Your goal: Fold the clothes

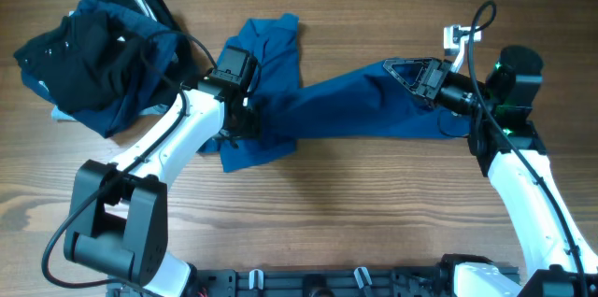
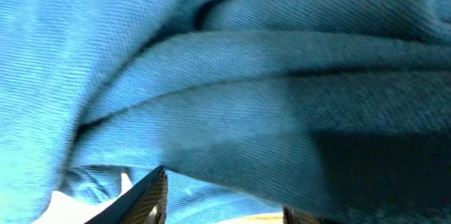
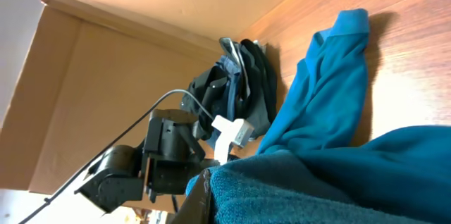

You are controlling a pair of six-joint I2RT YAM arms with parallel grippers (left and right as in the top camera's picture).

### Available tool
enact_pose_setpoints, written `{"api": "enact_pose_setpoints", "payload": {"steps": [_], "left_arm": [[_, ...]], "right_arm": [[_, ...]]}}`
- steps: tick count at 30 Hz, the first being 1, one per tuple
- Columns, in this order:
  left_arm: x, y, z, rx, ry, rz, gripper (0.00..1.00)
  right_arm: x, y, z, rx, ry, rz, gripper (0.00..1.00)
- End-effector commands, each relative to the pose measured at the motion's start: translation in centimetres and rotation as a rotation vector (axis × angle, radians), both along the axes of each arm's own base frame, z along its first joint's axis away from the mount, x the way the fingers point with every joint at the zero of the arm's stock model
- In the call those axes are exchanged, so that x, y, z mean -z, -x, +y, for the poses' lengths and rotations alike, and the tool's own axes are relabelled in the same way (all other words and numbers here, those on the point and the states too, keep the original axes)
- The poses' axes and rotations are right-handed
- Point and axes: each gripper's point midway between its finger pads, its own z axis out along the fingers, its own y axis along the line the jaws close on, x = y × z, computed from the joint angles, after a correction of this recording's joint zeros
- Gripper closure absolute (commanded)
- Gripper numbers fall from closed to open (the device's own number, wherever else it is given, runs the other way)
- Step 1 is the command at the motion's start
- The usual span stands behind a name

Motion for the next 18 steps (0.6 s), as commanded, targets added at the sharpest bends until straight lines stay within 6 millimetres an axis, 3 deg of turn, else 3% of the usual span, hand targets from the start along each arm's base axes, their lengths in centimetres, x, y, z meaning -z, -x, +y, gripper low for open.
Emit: {"api": "enact_pose_setpoints", "payload": {"steps": [1,7,9,10,14,18], "left_arm": [[-0.3,-0.2,1.2,-0.011,-0.067,-0.03,0.51],[-0.1,1.4,1.8,-0.021,-0.088,0.036,0.53],[-0.1,2.2,2.5,-0.107,-0.092,0.074,0.46],[0.0,2.8,2.9,-0.202,-0.056,0.115,0.46],[-0.1,2.5,3.2,-0.258,0.035,0.141,0.49],[-0.1,0.8,3.3,-0.022,-0.017,0.054,0.54]], "right_arm": [[-1.4,0.4,0.2,-0.029,-0.022,-0.029,0.96],[-1.6,0.3,0.2,-0.027,-0.023,-0.038,0.96],[-1.6,0.2,0.2,-0.023,-0.022,-0.038,0.95],[-1.6,0.2,0.2,-0.023,-0.021,-0.038,0.96],[-1.6,0.2,0.2,-0.023,-0.022,-0.038,0.96],[-1.6,0.2,0.1,-0.02,-0.02,-0.038,0.96]]}}
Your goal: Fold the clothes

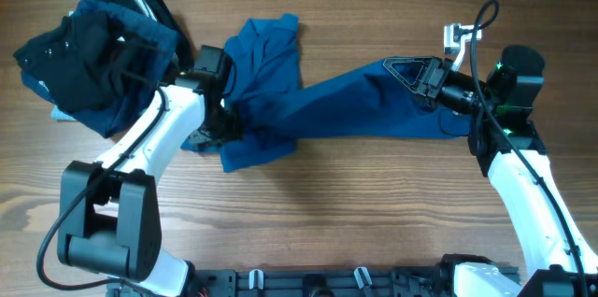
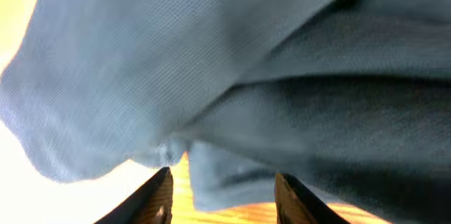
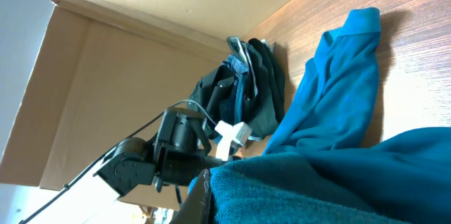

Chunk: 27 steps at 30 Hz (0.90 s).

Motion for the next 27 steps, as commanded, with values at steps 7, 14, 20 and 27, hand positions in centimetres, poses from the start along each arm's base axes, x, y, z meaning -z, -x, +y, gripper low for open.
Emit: {"api": "enact_pose_setpoints", "payload": {"steps": [7,14,20,27], "left_arm": [[-1.2,-2.6,0.3,0.387,-0.281,-0.153,0.5],[-0.9,-3.3,-0.8,0.467,-0.276,-0.195,0.48],[0.2,-3.4,-1.7,0.499,-0.272,-0.229,0.59],[0.7,-1.1,-2.4,0.558,-0.292,-0.159,0.57]], "right_arm": [[-0.8,0.1,-0.1,-0.003,-0.003,-0.018,0.96],[-0.9,0.0,-0.2,0.006,-0.001,-0.021,0.96],[-1.1,-0.2,-0.6,0.017,-0.011,-0.021,0.96],[-1.3,-0.2,-0.6,0.012,-0.013,-0.03,0.96]]}}
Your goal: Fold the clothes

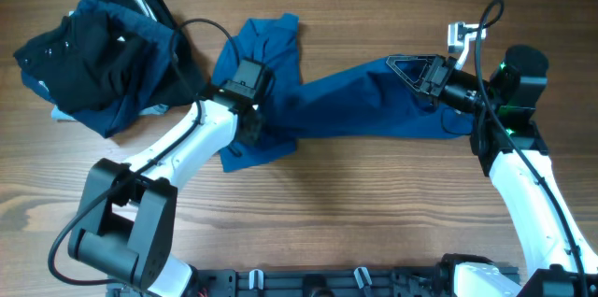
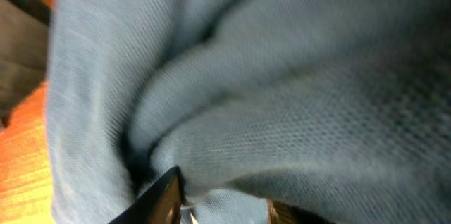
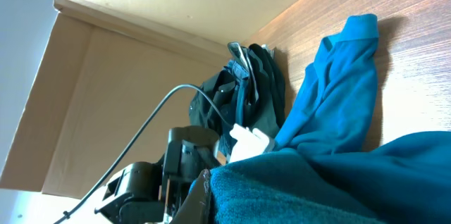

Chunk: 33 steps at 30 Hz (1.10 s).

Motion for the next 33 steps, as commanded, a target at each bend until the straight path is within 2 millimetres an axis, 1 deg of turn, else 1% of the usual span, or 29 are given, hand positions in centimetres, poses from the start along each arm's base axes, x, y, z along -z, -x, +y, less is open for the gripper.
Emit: {"api": "enact_pose_setpoints", "payload": {"steps": [1,3,5,7,9,10,11,14,15,18,20,21,23,24,26,28,31,33], "left_arm": [[-0.1,0.6,0.4,0.006,-0.049,-0.008,0.56],[-0.2,0.2,1.2,-0.018,-0.089,-0.04,0.55],[0.0,-0.3,1.3,-0.024,-0.091,-0.063,0.57],[0.3,-0.2,1.2,-0.023,-0.093,-0.06,0.69],[0.6,0.1,1.4,-0.028,-0.1,-0.052,0.87],[0.5,-0.1,1.8,-0.059,-0.114,-0.07,0.94],[0.2,-0.3,2.4,-0.105,-0.139,-0.099,0.96],[-1.0,-0.8,3.9,-0.211,-0.194,-0.176,0.96],[-1.7,-0.7,4.1,-0.223,-0.196,-0.183,0.96],[-5.5,-0.8,4.0,-0.245,-0.164,-0.225,0.96],[-9.3,-1.0,3.6,-0.248,-0.112,-0.276,0.96],[-11.6,-1.1,3.2,-0.244,-0.068,-0.312,0.96],[-16.1,-1.1,2.0,-0.169,0.043,-0.393,0.96],[-17.2,-1.0,1.8,-0.164,0.073,-0.421,0.96],[-18.9,-0.5,1.8,-0.16,0.112,-0.465,0.96],[-19.8,0.2,2.1,-0.161,0.121,-0.481,0.96],[-19.8,0.5,2.3,-0.161,0.118,-0.475,0.96],[-19.4,0.6,2.0,-0.154,0.125,-0.455,0.96]], "right_arm": [[-1.0,0.1,-0.1,-0.005,-0.002,-0.031,0.96],[-1.0,0.1,-0.1,-0.005,-0.003,-0.03,0.96],[-1.0,0.1,-0.2,-0.003,-0.003,-0.03,0.96],[-1.1,0.1,-0.2,-0.003,-0.002,-0.033,0.96],[-1.1,0.0,-0.3,0.001,-0.004,-0.031,0.96],[-1.1,0.0,-0.4,0.003,-0.004,-0.031,0.96],[-1.1,0.0,-0.4,0.005,-0.004,-0.032,0.96],[-1.1,-0.2,-0.8,0.014,-0.002,-0.036,0.96],[-1.2,-0.1,-0.9,0.014,-0.001,-0.039,0.96],[-1.1,-0.3,-1.3,0.025,0.002,-0.041,0.96],[-1.0,-0.4,-1.5,0.037,0.004,-0.034,0.96],[-0.8,-0.5,-1.6,0.049,0.003,-0.022,0.96],[-0.2,-0.8,-1.9,0.081,-0.001,0.026,0.96],[0.2,-0.8,-2.1,0.097,-0.005,0.059,0.96],[1.3,-0.8,-2.3,0.128,-0.016,0.138,0.96],[2.4,-0.8,-2.6,0.162,-0.026,0.223,0.96],[5.0,-0.3,-3.3,0.221,0.002,0.352,0.96],[7.6,0.6,-4.0,0.266,0.071,0.442,0.96]]}}
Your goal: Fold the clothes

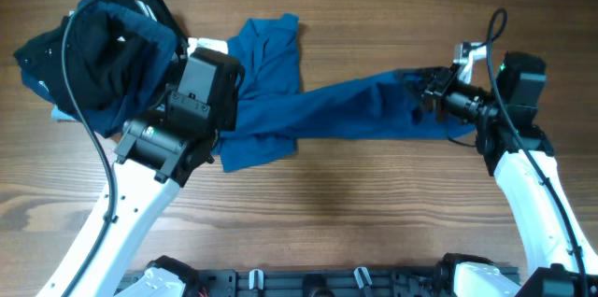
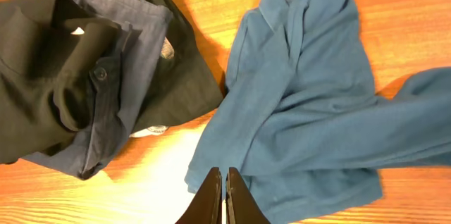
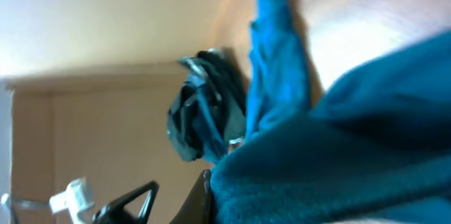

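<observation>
A blue polo shirt [image 1: 318,115] lies stretched across the wooden table, collar end at the back left, the other end lifted at the right. My right gripper [image 1: 432,94] is shut on that right end; in the right wrist view blue cloth [image 3: 352,146] fills the frame beside one dark finger [image 3: 203,194]. My left gripper [image 2: 225,194] is shut with nothing in it, high above the shirt's [image 2: 310,104] lower left edge. In the overhead view its fingers are hidden under the wrist [image 1: 192,106].
A heap of dark clothes, black and navy [image 1: 89,49], sits at the back left corner, touching the shirt's left side; the left wrist view shows the heap [image 2: 63,69] too. Bare wooden table [image 1: 374,213] runs along the front.
My left gripper was down in the shirt's folds near the collar; now it is raised high above the table, shut and empty. The right gripper sits slightly further right and the shirt looks stretched narrower.
My left gripper was pressed into the shirt's left part, then stood open at its left edge, then was back in the folds near the collar, and now hangs high above, shut and empty. My right gripper has held the shirt's right end lifted throughout.
</observation>
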You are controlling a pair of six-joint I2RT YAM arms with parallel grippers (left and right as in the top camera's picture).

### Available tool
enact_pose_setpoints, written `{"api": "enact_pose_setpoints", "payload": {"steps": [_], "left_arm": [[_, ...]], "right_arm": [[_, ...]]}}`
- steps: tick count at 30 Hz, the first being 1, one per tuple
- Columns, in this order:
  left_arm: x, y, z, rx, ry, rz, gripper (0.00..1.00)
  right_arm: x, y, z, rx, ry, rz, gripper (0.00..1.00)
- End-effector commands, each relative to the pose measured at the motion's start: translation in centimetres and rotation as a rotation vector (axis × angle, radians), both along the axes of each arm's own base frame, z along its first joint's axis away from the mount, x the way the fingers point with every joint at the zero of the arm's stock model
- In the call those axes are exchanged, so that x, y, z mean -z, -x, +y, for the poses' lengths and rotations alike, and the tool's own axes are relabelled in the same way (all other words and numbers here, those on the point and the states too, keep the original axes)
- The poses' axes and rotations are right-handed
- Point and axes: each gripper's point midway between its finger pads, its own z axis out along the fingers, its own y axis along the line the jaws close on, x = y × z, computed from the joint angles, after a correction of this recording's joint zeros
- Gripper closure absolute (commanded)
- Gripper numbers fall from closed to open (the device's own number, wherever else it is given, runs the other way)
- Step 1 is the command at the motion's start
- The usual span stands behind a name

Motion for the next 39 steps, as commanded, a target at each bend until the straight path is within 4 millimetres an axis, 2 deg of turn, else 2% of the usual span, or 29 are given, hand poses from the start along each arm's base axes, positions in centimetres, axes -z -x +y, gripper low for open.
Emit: {"api": "enact_pose_setpoints", "payload": {"steps": [1,3,5,8,10,11,13,15,17,21,24,25,28,30,33,38,39], "left_arm": [[0.6,0.3,-0.7,0.038,0.019,0.035,0.96],[1.0,0.4,-0.9,0.045,0.024,0.052,0.91],[1.1,0.4,-0.9,0.045,0.022,0.056,0.88],[1.1,0.4,-0.9,0.045,0.022,0.056,0.84],[1.1,0.3,-1.0,0.045,0.022,0.057,0.82],[1.2,0.3,-1.0,0.045,0.021,0.059,0.81],[1.3,0.3,-1.0,0.045,0.019,0.064,0.79],[2.0,0.4,-1.3,0.057,0.027,0.092,0.73],[2.6,0.6,-1.4,0.062,0.025,0.119,0.71],[3.5,0.4,-1.5,0.06,0.011,0.151,0.64],[4.3,0.4,-1.6,0.062,0.005,0.178,0.59],[4.7,0.5,-1.8,0.068,0.008,0.198,0.56],[5.4,0.5,-1.8,0.067,-0.001,0.221,0.5],[5.7,0.4,-1.9,0.067,-0.006,0.231,0.45],[6.2,0.3,-1.9,0.066,-0.013,0.247,0.4],[7.4,0.2,-2.0,0.064,-0.029,0.284,0.38],[7.7,0.2,-2.0,0.064,-0.032,0.292,0.38]], "right_arm": [[3.2,0.5,-2.0,0.094,0.148,0.099,0.96],[7.6,2.4,-5.2,0.186,0.374,0.249,0.96],[10.0,4.3,-7.8,0.226,0.558,0.344,0.96],[11.5,6.0,-10.5,0.222,0.761,0.395,0.96],[11.6,6.3,-11.2,0.226,0.809,0.403,0.94],[11.6,6.2,-11.2,0.199,0.83,0.379,0.94],[11.5,5.9,-11.3,0.158,0.863,0.34,0.85],[11.5,5.9,-11.1,0.039,0.939,0.259,0.67],[11.6,6.3,-11.0,-0.011,0.958,0.252,0.58],[12.4,7.9,-8.7,-0.081,0.828,0.302,0.57],[14.9,10.4,-8.1,-0.071,0.754,0.478,0.57],[16.3,11.7,-7.6,-0.092,0.719,0.548,0.58],[18.0,12.4,-6.7,-0.13,0.662,0.589,0.57],[18.8,12.2,-5.7,-0.149,0.601,0.582,0.55],[20.0,11.2,-5.4,-0.13,0.58,0.557,0.55],[18.8,8.4,-5.0,-0.112,0.553,0.442,0.55],[18.6,8.1,-5.1,-0.113,0.558,0.426,0.6]]}}
